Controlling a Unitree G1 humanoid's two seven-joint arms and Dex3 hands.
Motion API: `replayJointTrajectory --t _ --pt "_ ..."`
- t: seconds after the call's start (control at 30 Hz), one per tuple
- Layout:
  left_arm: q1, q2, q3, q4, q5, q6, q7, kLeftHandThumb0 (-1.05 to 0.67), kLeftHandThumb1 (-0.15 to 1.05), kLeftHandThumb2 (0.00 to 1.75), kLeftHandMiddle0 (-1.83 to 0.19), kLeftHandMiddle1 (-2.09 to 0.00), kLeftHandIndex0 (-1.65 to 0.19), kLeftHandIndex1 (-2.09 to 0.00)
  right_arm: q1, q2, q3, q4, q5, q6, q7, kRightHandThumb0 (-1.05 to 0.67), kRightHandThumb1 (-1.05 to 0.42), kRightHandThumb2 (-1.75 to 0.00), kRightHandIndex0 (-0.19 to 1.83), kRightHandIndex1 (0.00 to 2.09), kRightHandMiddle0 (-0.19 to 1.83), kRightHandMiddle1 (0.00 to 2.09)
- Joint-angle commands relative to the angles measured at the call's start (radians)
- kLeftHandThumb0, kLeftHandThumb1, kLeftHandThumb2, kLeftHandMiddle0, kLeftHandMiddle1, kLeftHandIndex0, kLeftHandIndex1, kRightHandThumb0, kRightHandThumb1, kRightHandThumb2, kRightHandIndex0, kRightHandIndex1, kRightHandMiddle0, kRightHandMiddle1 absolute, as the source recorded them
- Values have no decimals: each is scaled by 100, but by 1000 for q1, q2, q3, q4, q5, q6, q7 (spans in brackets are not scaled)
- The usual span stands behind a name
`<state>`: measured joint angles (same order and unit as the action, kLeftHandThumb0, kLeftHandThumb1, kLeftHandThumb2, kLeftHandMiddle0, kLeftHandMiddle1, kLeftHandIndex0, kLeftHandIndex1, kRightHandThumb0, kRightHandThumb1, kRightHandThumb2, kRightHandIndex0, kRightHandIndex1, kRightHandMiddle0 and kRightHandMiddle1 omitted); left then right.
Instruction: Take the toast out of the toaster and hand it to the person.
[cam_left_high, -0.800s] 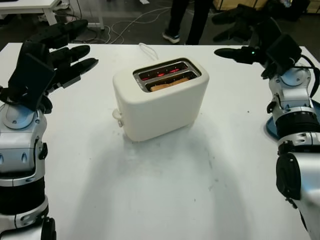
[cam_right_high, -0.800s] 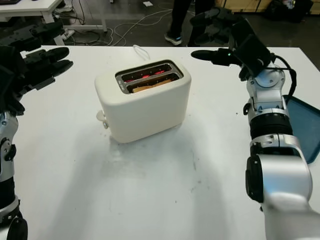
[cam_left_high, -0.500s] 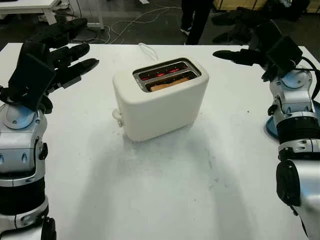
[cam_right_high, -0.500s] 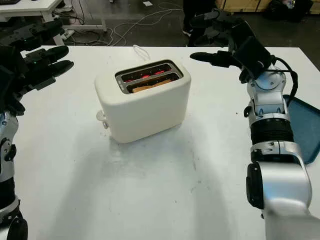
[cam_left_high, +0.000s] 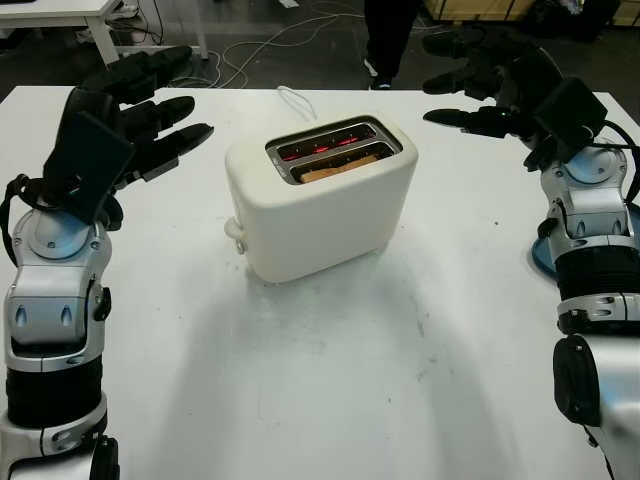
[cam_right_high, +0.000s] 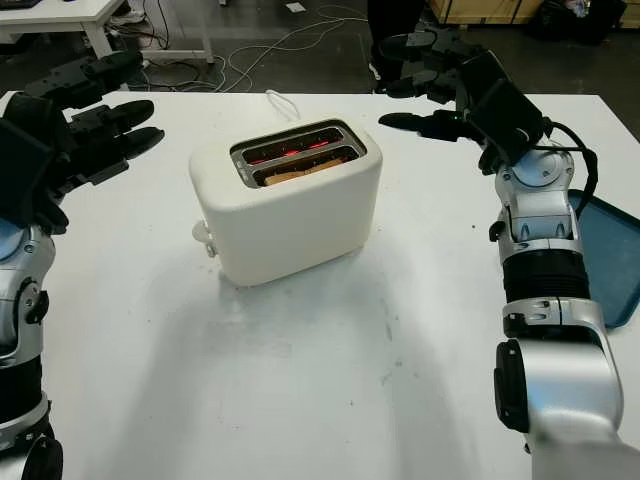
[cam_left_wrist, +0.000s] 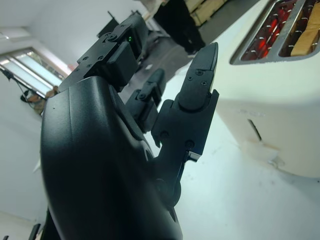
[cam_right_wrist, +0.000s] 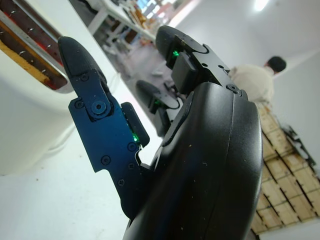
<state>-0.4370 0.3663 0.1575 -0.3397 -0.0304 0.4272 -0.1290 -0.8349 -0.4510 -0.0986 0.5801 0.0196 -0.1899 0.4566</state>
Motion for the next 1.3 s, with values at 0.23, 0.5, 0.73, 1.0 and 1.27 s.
replayJointTrajectory --t 0.23,0.5,0.73,1.0,1.27 --pt "-41 -30 -15 68 6 -64 16 -36 81 0 -69 -2 -62 -1 31 42 21 -69 10 51 -27 -47 -69 0 43 78 57 29" --pt "-38 -26 -21 75 13 -76 17 -35 81 0 -69 -3 -62 -2 48 42 26 -120 0 81 -31 -41 -68 0 39 83 58 28" --pt "-39 -22 -29 83 23 -88 18 -40 81 0 -70 -4 -62 -2 68 37 24 -154 7 98 -27 -40 -70 -1 37 83 57 26" --pt "-42 -27 -31 84 29 -97 12 -42 81 0 -70 -6 -63 -2 70 47 20 -177 22 142 -24 -33 -71 0 36 80 55 23" --pt "-47 -23 -42 99 37 -123 6 -37 81 0 -71 -10 -64 -3 75 38 25 -204 14 150 -22 -29 -72 0 36 80 56 22"
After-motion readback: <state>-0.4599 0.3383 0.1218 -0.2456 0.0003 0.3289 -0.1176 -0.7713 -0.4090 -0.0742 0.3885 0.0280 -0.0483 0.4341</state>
